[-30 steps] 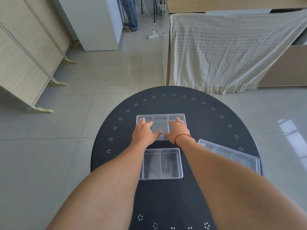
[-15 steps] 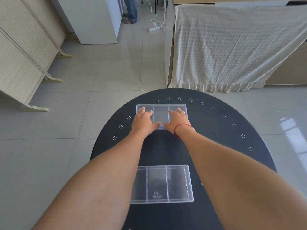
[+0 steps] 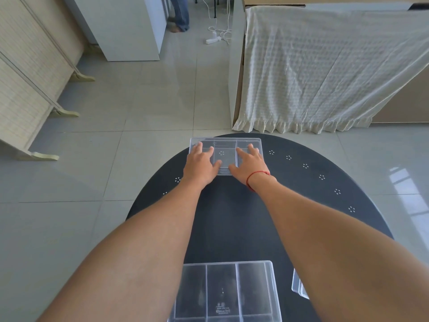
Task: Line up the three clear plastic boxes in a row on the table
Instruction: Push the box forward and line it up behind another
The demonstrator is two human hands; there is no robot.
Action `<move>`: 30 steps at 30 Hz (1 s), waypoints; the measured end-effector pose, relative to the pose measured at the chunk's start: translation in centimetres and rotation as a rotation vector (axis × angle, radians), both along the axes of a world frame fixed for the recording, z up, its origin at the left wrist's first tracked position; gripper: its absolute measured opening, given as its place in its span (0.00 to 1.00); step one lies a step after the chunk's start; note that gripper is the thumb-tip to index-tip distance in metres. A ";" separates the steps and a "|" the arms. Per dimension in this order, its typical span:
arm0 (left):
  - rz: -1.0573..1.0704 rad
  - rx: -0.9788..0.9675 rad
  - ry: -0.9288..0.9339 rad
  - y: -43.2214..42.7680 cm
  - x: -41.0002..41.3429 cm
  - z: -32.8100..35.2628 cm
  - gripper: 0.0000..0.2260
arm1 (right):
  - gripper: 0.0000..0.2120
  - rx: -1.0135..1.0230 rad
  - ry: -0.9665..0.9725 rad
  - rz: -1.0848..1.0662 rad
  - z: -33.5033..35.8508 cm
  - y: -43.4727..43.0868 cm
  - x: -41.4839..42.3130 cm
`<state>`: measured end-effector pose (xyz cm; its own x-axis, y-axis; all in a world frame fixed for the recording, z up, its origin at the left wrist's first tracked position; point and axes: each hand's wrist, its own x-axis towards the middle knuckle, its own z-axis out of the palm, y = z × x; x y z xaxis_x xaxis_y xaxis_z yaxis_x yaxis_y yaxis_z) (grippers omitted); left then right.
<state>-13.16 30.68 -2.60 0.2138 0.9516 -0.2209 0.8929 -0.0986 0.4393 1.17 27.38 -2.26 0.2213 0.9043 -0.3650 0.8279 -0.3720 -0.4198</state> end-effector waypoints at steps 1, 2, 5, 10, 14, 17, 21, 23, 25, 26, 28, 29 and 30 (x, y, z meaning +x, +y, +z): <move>0.000 0.007 -0.001 0.2 0.1 0.0 0.26 | 0.31 0.002 0.001 0.001 0.0 0.2 0.0; 0.000 0.012 -0.001 0.5 0.1 -0.1 0.26 | 0.31 0.004 0.002 0.001 0.0 0.4 0.1; -0.005 0.015 -0.006 1.1 0.3 -0.1 0.26 | 0.31 0.006 0.011 -0.004 -0.1 1.0 0.2; -0.008 0.012 0.007 1.8 0.4 -0.2 0.26 | 0.31 0.006 0.007 -0.002 0.1 1.6 0.2; -0.004 0.015 0.025 1.9 0.5 -0.1 0.26 | 0.30 0.007 0.001 0.024 0.6 2.0 0.4; -0.006 0.054 0.035 1.1 0.6 0.3 0.26 | 0.28 0.066 -0.022 0.027 1.2 1.3 0.3; -0.010 0.074 0.029 -1.3 0.9 1.5 0.25 | 0.26 0.064 -0.040 -0.001 2.4 -1.7 0.8; -0.008 0.073 0.026 -3.1 1.5 2.5 0.24 | 0.25 0.041 -0.033 -0.023 3.4 -3.7 1.3; -0.014 0.070 0.014 -5.4 2.6 3.6 0.24 | 0.25 0.035 -0.028 -0.054 4.8 -6.0 2.1; -0.020 0.064 0.007 -6.6 3.3 4.1 0.25 | 0.24 0.035 -0.024 -0.070 5.4 -7.3 2.5; -0.038 0.059 -0.006 -9.3 4.6 5.0 0.25 | 0.23 0.035 -0.013 -0.098 6.7 -9.9 3.5; -0.046 0.060 -0.011 -10.6 5.3 5.4 0.25 | 0.24 0.038 -0.012 -0.108 7.2 -11.3 4.0; -0.053 0.062 -0.015 -12.1 5.9 5.7 0.24 | 0.24 0.041 -0.012 -0.123 7.7 -12.8 4.7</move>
<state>-7.21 18.61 3.15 0.2668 0.9507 -0.1581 0.8793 -0.1730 0.4438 5.84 14.58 5.46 0.3353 0.8842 -0.3251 0.7824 -0.4536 -0.4268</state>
